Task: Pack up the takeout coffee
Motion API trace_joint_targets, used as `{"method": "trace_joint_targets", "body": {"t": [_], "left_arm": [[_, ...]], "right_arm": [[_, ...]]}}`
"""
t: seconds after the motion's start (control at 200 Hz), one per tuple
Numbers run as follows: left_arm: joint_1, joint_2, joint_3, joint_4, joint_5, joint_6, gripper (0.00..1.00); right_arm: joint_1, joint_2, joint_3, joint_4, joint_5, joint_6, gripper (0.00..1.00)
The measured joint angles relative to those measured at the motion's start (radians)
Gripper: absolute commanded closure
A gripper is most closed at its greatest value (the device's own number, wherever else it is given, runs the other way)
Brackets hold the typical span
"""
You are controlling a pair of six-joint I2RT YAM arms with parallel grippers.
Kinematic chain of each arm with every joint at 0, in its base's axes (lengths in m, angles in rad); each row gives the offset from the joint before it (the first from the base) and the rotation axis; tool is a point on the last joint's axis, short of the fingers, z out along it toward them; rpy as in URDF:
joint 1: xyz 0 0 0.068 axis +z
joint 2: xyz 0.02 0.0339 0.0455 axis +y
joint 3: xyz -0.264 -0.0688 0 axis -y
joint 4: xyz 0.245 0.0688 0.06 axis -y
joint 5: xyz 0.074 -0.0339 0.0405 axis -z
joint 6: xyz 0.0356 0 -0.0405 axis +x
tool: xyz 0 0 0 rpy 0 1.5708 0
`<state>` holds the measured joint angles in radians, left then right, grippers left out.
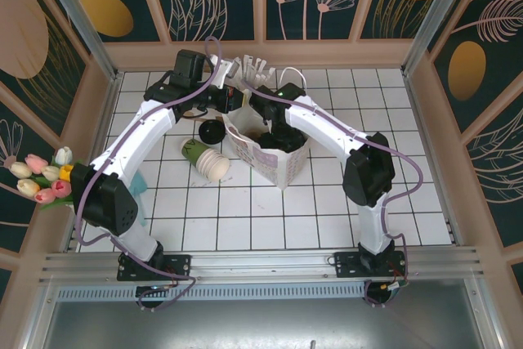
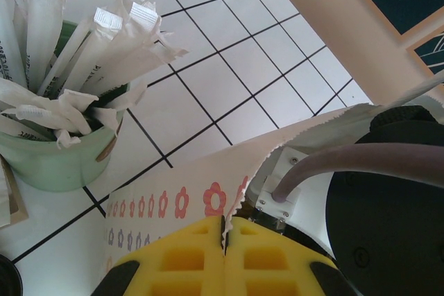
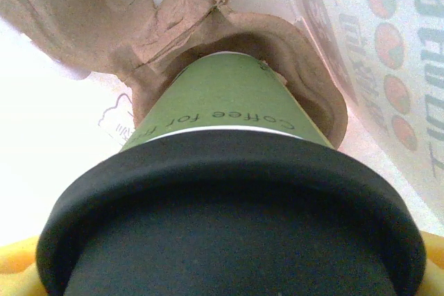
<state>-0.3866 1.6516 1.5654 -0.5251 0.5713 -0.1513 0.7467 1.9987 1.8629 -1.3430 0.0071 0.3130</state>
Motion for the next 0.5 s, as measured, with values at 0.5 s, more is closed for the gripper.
{"method": "trace_joint_targets", "body": {"t": [0.5], "left_arm": [[0.000,0.006,0.000,0.000,0.000,0.000,1.00]], "right_arm": [[-0.001,0.000,0.000,0.000,0.004,0.000,0.51]]}}
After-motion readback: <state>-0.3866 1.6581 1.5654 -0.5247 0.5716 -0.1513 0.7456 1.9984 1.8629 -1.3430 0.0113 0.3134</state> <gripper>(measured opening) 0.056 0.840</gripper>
